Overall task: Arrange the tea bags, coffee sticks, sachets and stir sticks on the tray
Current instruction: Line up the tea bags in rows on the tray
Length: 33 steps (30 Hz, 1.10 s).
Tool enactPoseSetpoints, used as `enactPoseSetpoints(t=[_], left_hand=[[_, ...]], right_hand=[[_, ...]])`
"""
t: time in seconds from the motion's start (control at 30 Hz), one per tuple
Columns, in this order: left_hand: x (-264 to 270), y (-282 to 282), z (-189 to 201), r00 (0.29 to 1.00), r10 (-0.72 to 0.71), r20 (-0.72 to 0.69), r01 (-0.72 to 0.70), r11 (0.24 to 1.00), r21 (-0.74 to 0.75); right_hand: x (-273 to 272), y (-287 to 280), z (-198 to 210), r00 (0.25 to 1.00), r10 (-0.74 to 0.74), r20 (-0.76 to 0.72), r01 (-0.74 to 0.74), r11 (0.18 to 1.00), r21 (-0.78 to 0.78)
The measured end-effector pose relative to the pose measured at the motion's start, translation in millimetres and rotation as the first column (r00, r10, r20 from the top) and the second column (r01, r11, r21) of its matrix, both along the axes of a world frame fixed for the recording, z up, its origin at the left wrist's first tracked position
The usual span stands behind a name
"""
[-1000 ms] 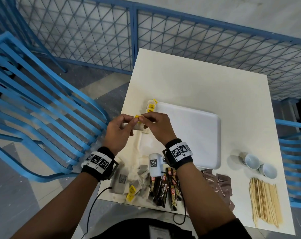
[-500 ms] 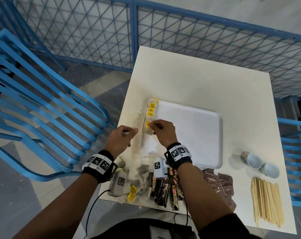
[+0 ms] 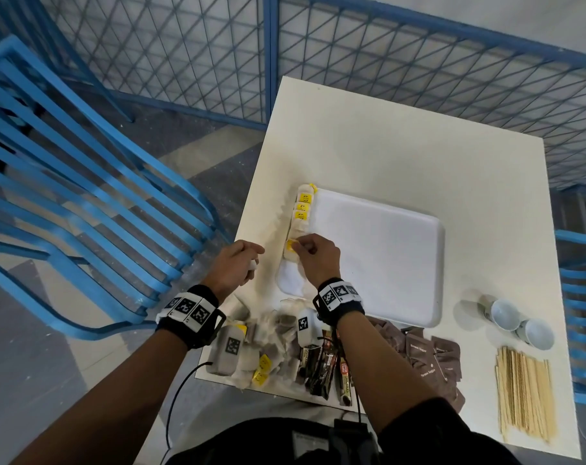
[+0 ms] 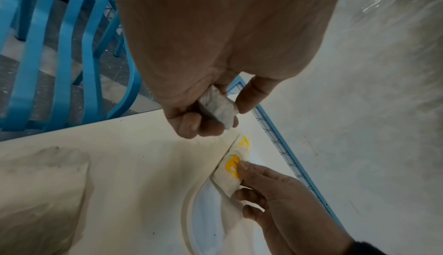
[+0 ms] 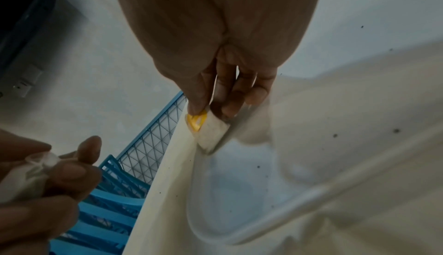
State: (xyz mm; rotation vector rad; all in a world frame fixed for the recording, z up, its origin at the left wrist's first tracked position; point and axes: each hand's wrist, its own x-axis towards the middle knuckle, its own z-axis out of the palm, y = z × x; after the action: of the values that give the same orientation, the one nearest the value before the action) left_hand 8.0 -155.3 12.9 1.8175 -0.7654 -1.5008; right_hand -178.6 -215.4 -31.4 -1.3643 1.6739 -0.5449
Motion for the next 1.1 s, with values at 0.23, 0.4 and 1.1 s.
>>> enactPoseSetpoints(t=[0.23,0.4,1.1], left_hand=[[-4,0,5,1.000,-0.015,-0.012,0.015,1.000,-0.010],[-3,-1,5,0.999,-0.045,0.025,0.046,0.997,-0.059],[-10,-5,19,0.999,0.039,-0.027,-0.043,0.982,-0.182]], right_hand=[[2,0,-4,0.998,-0.068,0.018,0.068,0.998,0.017],[-3,4,2,0.979,-0.175,0.105,0.173,0.985,0.029],[12,13,63,0.949,0.287,0.129,-0.271,0.954,-0.127]])
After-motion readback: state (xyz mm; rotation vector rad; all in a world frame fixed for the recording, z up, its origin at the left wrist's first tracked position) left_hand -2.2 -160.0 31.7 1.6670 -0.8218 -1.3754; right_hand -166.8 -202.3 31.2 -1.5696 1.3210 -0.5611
